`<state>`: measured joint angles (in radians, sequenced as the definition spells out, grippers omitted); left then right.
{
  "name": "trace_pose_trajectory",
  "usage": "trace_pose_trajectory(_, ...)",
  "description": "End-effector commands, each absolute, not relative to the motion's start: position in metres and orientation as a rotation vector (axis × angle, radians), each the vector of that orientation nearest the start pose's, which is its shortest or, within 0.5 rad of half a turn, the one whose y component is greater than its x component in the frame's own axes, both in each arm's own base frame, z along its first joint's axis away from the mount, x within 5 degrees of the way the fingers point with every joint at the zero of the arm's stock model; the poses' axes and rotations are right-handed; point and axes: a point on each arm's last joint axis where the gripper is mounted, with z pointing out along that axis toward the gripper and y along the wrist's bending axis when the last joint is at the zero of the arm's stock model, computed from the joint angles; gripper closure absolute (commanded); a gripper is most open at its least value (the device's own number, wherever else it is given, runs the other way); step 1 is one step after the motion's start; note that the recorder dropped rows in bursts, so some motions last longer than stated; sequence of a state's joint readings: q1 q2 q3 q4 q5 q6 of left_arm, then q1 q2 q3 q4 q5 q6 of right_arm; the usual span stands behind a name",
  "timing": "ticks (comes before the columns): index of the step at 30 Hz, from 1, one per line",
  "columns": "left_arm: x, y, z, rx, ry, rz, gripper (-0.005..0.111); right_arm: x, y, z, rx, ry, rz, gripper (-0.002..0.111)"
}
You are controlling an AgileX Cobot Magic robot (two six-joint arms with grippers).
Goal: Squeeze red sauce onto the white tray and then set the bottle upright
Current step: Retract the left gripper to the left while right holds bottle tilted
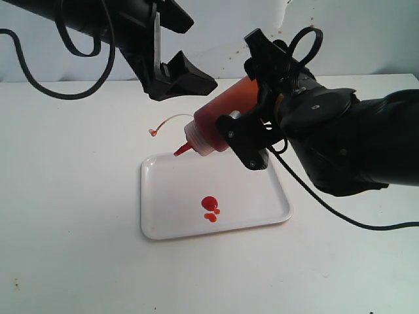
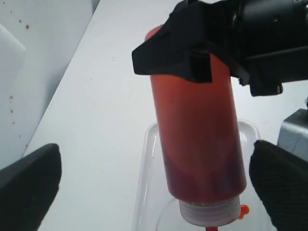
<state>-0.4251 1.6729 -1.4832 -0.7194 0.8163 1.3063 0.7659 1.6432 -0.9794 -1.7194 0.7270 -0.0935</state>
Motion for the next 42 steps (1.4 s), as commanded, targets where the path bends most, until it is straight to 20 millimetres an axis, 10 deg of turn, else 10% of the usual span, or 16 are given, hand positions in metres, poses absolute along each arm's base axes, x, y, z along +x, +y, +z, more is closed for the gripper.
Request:
trace_pose_trajectory(1,0.324,-0.192,0.34,1.469,1.758,-0.356,0.027,0.291,0.192,0.264,-1.883,1.036,-1.415,0.108)
trace_pose_trajectory(7,0.324,-0.188,0.336,1.538,1.761,-0.284,0.108,0.291,0.192,0.264,-1.883,1.036,-1.415,0.108)
trace_pose_trajectory(30,0.327,-0.181,0.359,1.131,1.882,-0.316,0.107,0.291,0.192,0.264,-1.834,1.086,-1.379,0.108)
trace_pose_trajectory(42,0.287,-0.146,0.394,0.71,1.726,-0.267,0.107,0.291,0.192,0.263,-1.802,1.117,-1.347,0.108)
